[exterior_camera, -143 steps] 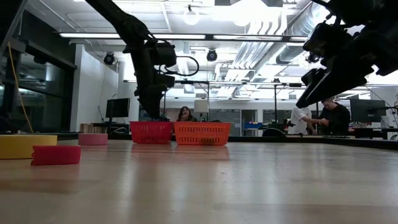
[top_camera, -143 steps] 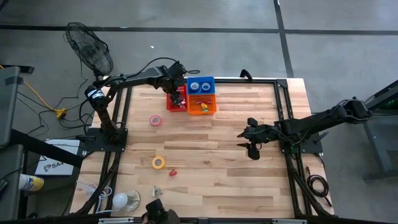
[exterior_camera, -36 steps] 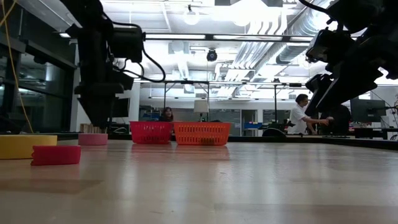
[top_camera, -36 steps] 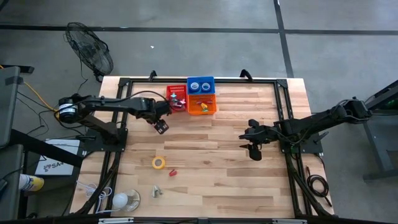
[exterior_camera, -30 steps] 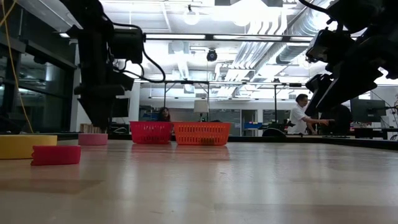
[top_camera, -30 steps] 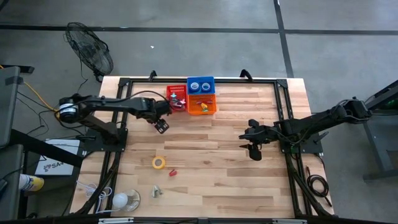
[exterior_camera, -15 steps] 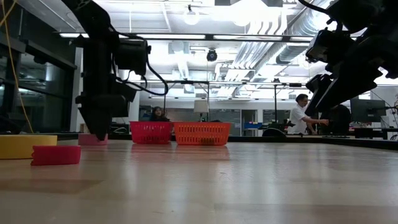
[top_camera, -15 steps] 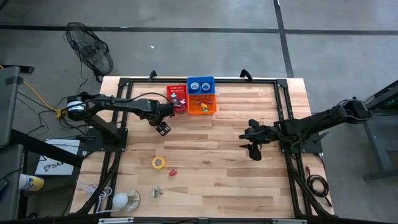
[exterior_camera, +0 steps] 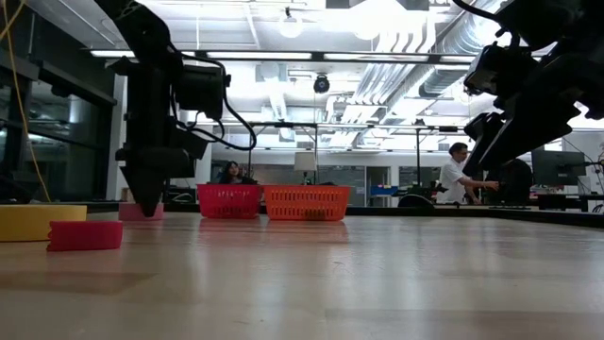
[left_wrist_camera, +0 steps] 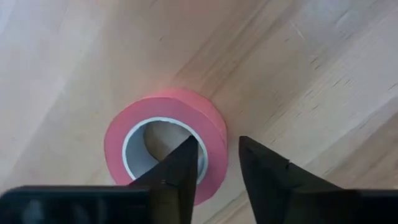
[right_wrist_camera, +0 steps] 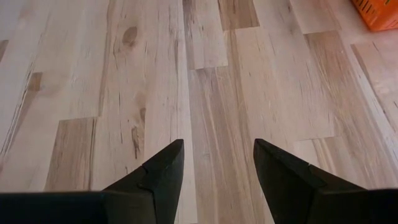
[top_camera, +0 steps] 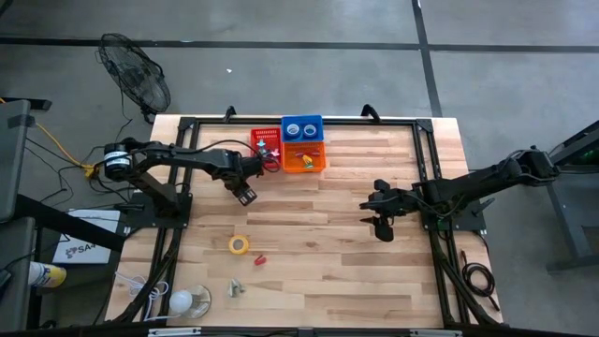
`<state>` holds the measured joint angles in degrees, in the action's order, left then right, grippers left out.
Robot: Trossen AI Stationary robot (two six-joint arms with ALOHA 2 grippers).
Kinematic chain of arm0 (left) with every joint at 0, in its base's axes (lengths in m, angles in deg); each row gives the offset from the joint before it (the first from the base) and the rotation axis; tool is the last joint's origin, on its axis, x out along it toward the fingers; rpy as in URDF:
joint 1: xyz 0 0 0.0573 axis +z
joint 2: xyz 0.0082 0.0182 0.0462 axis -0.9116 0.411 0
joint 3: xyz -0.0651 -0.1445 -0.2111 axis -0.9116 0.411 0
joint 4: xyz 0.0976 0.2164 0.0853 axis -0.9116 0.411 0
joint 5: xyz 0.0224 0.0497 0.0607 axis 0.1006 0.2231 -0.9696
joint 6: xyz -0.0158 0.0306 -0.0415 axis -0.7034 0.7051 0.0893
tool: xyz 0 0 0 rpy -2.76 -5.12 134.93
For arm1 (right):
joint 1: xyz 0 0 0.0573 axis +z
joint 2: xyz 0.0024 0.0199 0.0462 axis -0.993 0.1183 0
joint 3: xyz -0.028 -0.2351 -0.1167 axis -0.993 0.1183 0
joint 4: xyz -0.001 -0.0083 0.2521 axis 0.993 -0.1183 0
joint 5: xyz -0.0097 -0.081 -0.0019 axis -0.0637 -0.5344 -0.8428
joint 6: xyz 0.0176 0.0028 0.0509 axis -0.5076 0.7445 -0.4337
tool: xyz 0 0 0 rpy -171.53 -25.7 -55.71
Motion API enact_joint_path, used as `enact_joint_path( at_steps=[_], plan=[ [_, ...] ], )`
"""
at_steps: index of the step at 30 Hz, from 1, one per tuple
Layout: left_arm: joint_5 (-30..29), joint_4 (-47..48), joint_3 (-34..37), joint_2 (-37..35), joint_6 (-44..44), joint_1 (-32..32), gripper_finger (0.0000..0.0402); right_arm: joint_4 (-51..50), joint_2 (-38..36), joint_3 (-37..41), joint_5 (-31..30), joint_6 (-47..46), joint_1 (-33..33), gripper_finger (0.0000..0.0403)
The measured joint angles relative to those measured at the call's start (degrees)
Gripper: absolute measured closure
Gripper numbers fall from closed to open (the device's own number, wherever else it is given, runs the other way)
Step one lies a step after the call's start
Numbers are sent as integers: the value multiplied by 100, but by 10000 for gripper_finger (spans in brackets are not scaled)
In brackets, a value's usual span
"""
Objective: Pick and place Stapler, Stapler remover, tape
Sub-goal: Put the pink tape into the blue bin
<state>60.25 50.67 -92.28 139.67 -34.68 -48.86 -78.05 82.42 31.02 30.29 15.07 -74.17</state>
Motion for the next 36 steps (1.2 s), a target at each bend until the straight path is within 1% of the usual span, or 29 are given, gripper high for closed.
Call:
enact_joint_path(
  at_steps=[6, 8, 13, 18, 22, 29, 36],
  plan=[
    [14, -4, -2, 0, 126, -1, 356, 0, 0, -2, 0, -2, 0, 217],
    [37, -3, -4, -2, 221, -1, 368, 0, 0, 0, 0, 1, 0, 217],
    [52, -24, -4, -11, 379, -1, 368, 0, 0, 0, 0, -38, 0, 217],
    [49, -41, -40, -15, 510, -1, 358, 0, 0, -2, 0, -209, 0, 217],
    [164, 21, -264, -15, 681, -1, 363, 0, 0, -2, 0, -255, 0, 217],
    [178, 308, -755, -17, 959, -3, 363, 0, 0, -2, 0, -255, 0, 217],
    [237, 389, -968, -22, 1060, -3, 363, 0, 0, -2, 0, -255, 0, 217]
  ],
)
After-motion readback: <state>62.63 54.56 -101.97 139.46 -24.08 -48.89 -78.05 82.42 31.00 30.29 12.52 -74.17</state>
